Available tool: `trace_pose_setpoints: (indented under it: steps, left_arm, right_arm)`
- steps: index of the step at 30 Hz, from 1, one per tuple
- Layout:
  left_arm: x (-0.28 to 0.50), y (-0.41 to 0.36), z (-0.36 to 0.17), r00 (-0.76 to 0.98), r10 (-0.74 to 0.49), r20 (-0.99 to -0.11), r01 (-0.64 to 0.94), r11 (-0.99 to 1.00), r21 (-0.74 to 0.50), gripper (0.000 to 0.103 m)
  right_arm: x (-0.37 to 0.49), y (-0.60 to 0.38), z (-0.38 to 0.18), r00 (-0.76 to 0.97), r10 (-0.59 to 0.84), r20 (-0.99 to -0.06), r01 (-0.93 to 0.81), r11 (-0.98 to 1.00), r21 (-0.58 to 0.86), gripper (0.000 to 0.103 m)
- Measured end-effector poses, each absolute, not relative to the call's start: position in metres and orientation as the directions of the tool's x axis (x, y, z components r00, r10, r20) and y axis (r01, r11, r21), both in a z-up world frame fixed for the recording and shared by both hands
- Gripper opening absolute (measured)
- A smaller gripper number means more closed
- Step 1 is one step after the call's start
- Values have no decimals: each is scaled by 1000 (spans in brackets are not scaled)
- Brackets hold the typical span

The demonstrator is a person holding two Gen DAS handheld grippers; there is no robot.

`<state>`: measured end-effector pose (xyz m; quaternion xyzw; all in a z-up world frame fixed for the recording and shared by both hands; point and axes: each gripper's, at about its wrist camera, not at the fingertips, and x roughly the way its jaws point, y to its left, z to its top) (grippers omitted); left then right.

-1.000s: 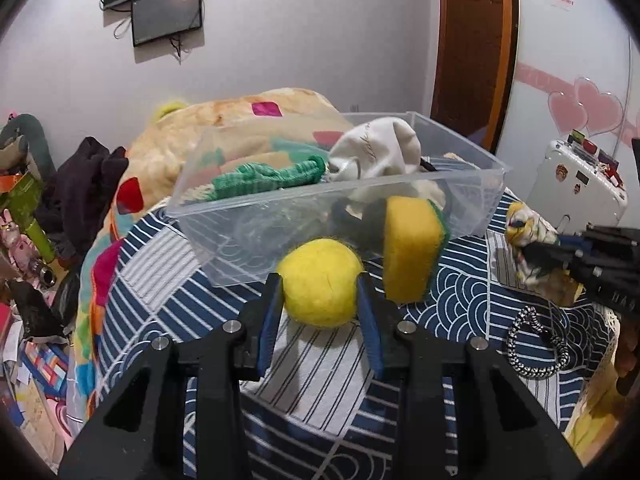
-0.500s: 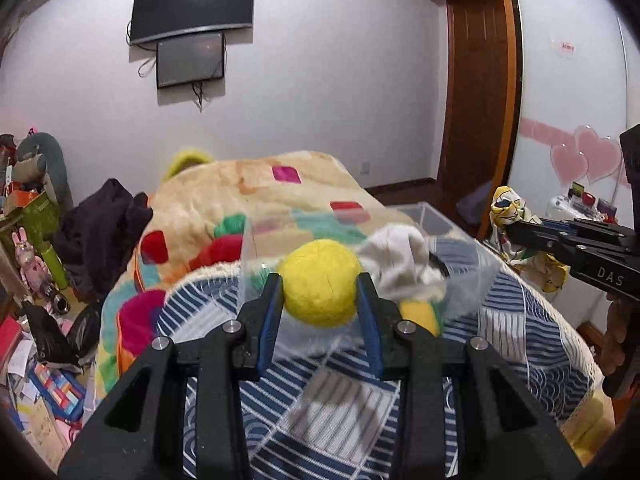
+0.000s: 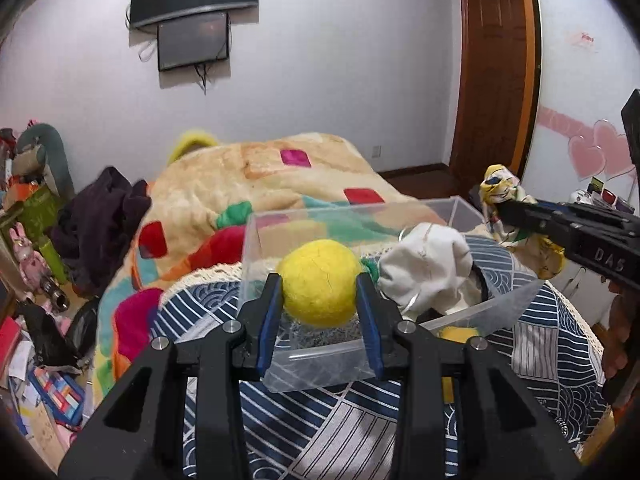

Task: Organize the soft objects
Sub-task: 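Drop the scrunchie into the clear box with the right gripper while the left gripper drops the ball in, then grasp the yellow-green sponge with the left gripper while the right gripper grasps the beaded bracelet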

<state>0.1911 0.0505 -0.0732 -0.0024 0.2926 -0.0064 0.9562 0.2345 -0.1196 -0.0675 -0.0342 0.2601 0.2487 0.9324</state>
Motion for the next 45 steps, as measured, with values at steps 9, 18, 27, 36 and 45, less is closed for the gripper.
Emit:
trace_pose_setpoints:
  steps: [9,18,27,36,45]
  left_arm:
    - [220,54,-91,785,-58,-616,28,998,-59,37]
    - [219,46,-95,782,-37,-622,51,999,4,37]
    - [205,52,-91,788,-57,-613,62,998,-14,42]
    - [170,56,-81,817,-61,-573,57,998,-25,54]
    - [140,45,-83,813,-101,-573,105,994,-26,71]
  right_arm:
    - [257,-110,-93,698,393,-599,-461,886,44,15]
    - [257,-111,-104,683,338,-647,-468,883,-33,19]
    - [249,-116,-95,702,336,-628,-474,878,-59,50]
    - [229,-121,-88,721,364,-590,-480,876,-45,68]
    - [190,-131,-88,733,393,-555,-499,865,-46,95]
